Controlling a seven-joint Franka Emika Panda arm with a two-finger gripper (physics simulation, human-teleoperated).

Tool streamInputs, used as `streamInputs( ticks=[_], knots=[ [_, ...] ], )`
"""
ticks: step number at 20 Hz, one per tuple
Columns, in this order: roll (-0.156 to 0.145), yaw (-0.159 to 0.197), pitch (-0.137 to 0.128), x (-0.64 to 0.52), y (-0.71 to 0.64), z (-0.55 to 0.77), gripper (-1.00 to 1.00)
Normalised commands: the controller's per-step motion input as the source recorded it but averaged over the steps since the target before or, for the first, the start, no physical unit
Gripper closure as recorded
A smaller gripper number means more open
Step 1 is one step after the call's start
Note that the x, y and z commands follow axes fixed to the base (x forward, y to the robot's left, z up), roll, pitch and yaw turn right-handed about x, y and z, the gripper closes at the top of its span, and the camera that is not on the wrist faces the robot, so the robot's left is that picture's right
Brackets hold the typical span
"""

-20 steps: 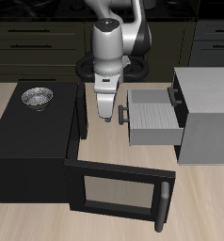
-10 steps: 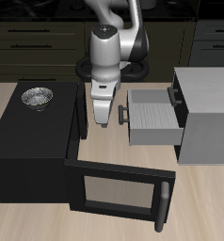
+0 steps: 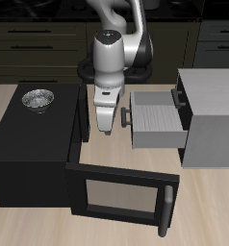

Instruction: Close the top and middle drawer of the white cabinet

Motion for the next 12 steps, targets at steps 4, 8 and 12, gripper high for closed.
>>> streamInputs(
  ticks=[4,8,12],
  knots=[
    [0.021,-0.014,-0.011,0.08,0.14,-0.03,-1.0],
    [0.02,-0.01,-0.002,0.1,0.17,-0.05,-1.0],
    [0.037,0.0,-0.005,0.02,0.2,-0.03,-1.0]
  ],
)
